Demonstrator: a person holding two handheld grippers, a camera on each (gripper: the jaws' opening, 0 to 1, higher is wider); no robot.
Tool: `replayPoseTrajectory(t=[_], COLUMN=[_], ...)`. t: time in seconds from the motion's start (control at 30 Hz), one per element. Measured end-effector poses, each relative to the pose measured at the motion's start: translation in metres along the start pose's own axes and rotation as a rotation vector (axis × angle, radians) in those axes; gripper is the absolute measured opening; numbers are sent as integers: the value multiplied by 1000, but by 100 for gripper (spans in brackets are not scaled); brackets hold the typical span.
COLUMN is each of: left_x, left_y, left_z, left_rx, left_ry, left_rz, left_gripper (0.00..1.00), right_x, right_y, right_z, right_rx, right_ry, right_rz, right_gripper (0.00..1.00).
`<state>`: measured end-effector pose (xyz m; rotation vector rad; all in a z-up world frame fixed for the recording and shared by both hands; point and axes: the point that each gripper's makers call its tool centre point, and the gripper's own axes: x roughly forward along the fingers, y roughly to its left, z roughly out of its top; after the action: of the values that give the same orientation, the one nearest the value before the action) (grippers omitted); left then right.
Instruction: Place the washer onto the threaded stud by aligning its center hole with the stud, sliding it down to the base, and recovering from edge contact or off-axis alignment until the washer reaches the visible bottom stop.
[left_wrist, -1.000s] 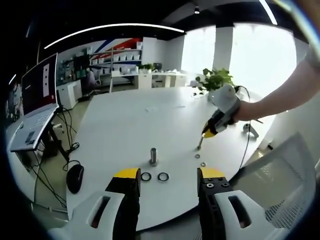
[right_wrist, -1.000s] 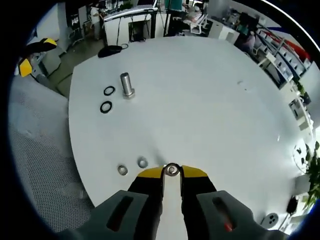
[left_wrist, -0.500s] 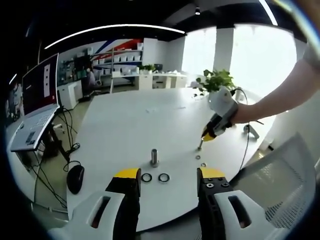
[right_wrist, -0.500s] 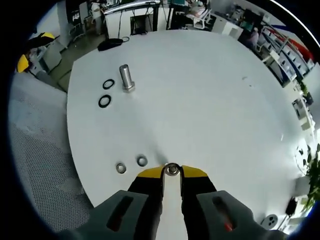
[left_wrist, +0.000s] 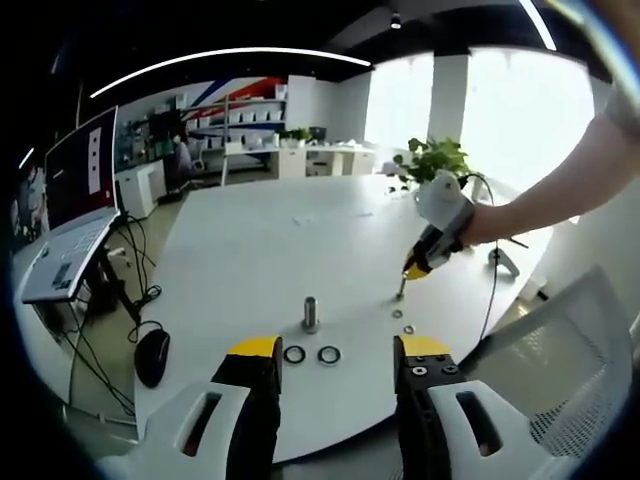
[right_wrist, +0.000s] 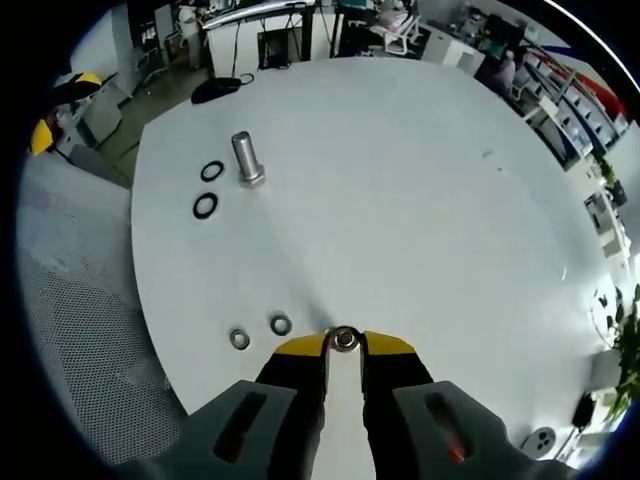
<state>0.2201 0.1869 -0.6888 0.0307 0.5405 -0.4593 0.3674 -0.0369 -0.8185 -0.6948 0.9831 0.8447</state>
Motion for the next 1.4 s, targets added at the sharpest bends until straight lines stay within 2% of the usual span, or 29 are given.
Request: replayPoseTrajectory(t=[0.1,0.3,0.9,1.4], left_x=[0,0,0,1], left_y=[0,0,0,1], left_z=[0,-1,-1,-3], left_rx=[1,1,-1,-1], left_ry=[0,4,7,17], left_rz=[0,2,3,0], left_gripper=[43,43,42,42], right_x=[2,4,10,34], right_y=[2,-1,1,2], right_z=[-5,-10,-8,-16], right_rx=[-29,-15,-21,-15], right_ry=[19,23,43,90], right_rz=[-1,-1,14,36], right_gripper=[14,14,14,14])
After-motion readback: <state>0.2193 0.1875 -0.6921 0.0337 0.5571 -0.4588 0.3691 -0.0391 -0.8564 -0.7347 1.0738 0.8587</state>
